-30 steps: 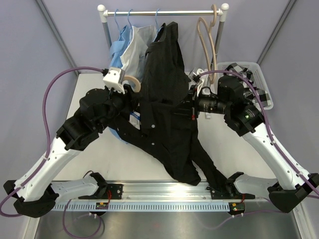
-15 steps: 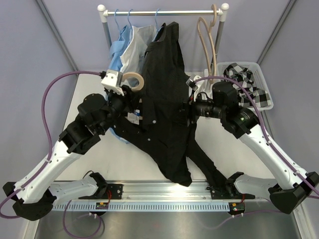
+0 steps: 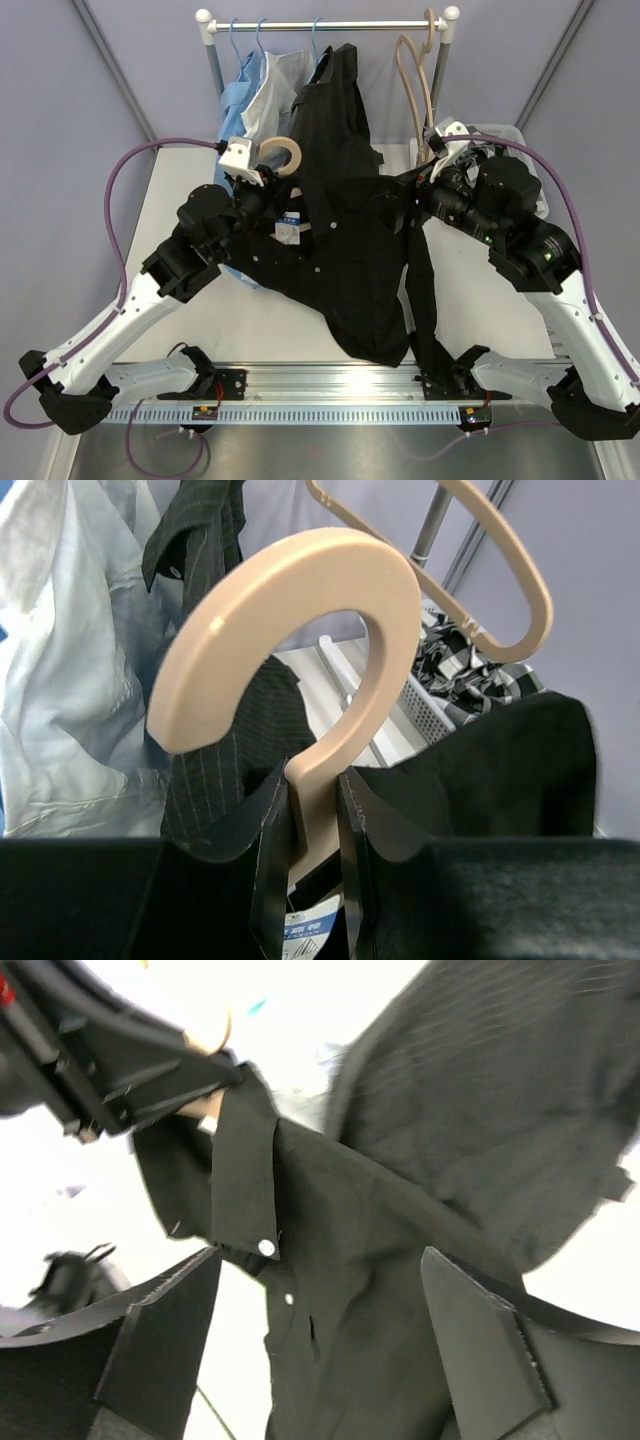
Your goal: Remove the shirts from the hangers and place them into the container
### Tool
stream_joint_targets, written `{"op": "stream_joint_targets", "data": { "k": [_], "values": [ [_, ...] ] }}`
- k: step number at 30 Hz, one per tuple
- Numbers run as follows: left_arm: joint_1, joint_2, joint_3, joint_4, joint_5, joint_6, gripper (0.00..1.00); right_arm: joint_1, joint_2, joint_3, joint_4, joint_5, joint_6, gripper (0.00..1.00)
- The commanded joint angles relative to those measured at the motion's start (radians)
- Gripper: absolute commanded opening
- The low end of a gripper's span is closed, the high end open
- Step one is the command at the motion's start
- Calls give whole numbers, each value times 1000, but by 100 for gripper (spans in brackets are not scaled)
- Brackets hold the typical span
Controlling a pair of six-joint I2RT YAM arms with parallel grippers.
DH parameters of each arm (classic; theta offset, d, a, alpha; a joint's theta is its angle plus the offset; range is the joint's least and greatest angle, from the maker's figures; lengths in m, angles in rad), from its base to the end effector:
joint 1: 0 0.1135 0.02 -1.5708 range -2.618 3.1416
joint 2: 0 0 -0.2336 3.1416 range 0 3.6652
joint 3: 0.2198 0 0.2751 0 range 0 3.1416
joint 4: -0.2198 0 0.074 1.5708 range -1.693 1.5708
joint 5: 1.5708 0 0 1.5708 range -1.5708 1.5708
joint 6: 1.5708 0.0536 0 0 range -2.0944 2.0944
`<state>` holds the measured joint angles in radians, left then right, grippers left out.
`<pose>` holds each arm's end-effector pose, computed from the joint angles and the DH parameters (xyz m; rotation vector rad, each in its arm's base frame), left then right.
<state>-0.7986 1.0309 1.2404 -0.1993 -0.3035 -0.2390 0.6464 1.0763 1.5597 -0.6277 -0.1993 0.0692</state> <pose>0.2035 -0.1860 0.4297 0.2007 1.5777 -0.5786 0.1885 0.1556 0.4788 -0.6455 1.6405 0.6967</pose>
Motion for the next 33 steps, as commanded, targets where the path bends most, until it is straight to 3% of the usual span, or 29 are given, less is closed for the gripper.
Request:
{"op": "stream_joint_targets", "data": {
  "k": [1,5,9,19,24,26,27,30,31,33],
  "values": [
    [-1,1,-10,139,-60,3,0,9,-10,-13,-6,187,-14,93],
    [-1,1,-16,146,-100,13,0,10,-47,-18,-4,169,-9,93],
    [-1,15,-7,149,-82,-11,0,47,14,37,-41,118,21,87],
    [-22,43,7,146,-91,-40,0,320,249,102,-13,449,132,82],
    [-25,21,-5,146,-101,-36,0,369,364,180,-66,566,173,81],
    [-27,17,-12,144,-105,-31,0,377,395,188,-66,583,181,76],
    [-27,14,-13,143,-103,-28,0,375,399,191,-64,607,193,73],
    [-28,-3,-22,123,-98,-20,0,377,415,200,-73,664,189,49],
    [-30,-9,-25,115,-101,-17,0,375,412,203,-87,684,188,27],
    [-28,-38,-42,92,-115,-2,0,375,398,195,-101,742,176,9]
  ]
}}
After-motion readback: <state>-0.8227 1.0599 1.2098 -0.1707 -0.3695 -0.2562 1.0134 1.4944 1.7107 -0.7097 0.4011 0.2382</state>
